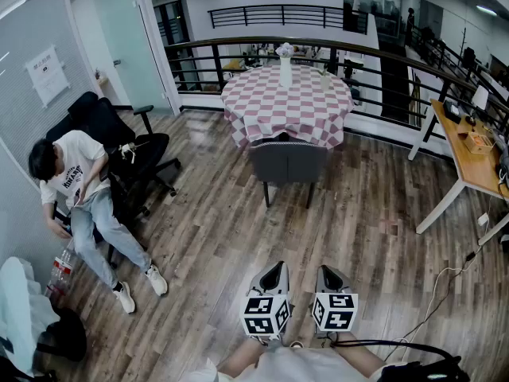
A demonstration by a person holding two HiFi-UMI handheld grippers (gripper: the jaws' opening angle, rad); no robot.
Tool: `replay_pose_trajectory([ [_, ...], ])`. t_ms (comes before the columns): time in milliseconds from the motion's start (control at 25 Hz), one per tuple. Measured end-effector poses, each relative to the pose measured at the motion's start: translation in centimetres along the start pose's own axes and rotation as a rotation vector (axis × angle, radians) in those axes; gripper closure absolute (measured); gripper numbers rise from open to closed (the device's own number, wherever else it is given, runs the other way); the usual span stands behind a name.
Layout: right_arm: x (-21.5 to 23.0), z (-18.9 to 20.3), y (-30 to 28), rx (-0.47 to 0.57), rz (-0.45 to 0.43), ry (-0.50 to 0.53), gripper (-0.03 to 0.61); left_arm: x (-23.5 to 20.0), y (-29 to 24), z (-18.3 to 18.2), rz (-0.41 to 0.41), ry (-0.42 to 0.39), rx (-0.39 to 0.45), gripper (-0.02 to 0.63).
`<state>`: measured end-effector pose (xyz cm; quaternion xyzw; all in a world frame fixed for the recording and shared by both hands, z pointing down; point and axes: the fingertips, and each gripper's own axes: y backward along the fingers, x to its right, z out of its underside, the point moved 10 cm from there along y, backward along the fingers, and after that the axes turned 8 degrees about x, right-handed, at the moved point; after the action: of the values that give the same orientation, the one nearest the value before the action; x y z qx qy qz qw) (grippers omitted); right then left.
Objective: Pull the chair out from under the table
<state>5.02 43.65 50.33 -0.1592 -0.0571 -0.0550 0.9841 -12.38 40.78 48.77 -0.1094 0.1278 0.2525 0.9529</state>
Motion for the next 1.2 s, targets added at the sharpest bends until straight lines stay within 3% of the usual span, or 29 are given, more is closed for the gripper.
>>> replay_pose_trajectory([
  [480, -1.2, 0.2, -1.9, -0.008, -0.004, -0.017, 0.560, -2.3, -0.7, -0.7, -0.004, 0.010, 0.002, 0.610],
  [880, -2.6, -0.5, -5.2, -0.010, 0.049, -0.026, 0.560, -6.5, -2.6, -2.1, 0.014, -0.019, -0.012, 0.609],
  [1200, -2.6, -0.1, -5.8, -0.069, 0.109, -0.038, 0.560, -8.4, -3.2, -2.5, 0.041, -0.032, -0.048, 0.609],
])
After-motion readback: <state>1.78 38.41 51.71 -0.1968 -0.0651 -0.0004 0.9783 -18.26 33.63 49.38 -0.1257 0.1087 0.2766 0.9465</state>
